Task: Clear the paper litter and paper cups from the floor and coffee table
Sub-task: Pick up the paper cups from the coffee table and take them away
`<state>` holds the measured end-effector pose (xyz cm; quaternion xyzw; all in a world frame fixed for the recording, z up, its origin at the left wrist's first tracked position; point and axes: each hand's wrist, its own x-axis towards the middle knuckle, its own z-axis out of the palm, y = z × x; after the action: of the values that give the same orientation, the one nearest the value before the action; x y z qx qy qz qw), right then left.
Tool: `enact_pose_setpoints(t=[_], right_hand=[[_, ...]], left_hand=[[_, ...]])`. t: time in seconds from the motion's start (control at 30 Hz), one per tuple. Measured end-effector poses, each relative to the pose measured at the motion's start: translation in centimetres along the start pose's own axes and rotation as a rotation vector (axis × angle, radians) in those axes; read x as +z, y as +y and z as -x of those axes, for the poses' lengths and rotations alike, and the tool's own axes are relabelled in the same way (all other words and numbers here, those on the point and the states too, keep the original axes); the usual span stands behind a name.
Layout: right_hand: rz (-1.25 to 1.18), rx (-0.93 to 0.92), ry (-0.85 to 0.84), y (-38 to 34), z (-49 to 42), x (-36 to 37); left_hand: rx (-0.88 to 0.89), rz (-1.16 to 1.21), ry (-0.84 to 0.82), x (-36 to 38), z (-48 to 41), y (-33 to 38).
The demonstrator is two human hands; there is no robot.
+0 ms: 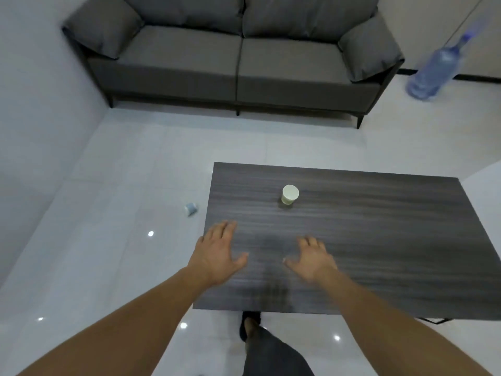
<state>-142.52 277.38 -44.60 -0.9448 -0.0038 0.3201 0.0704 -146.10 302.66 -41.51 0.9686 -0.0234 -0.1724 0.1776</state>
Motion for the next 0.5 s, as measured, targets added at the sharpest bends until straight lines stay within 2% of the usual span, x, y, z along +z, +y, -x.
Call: enact_pose_setpoints(t=[0.3, 0.5], right_hand=[[-0.080, 0.024, 0.041, 0.5, -19.3, -5.4], [-0.036, 0.041, 0.032, 1.0, -28.6, -4.0]], left_hand=[[-0.013, 0.030, -0.089, 0.8, -18.5, -0.2], [-0.040, 0.063, -0.162, 5.3, -24.5, -1.3]])
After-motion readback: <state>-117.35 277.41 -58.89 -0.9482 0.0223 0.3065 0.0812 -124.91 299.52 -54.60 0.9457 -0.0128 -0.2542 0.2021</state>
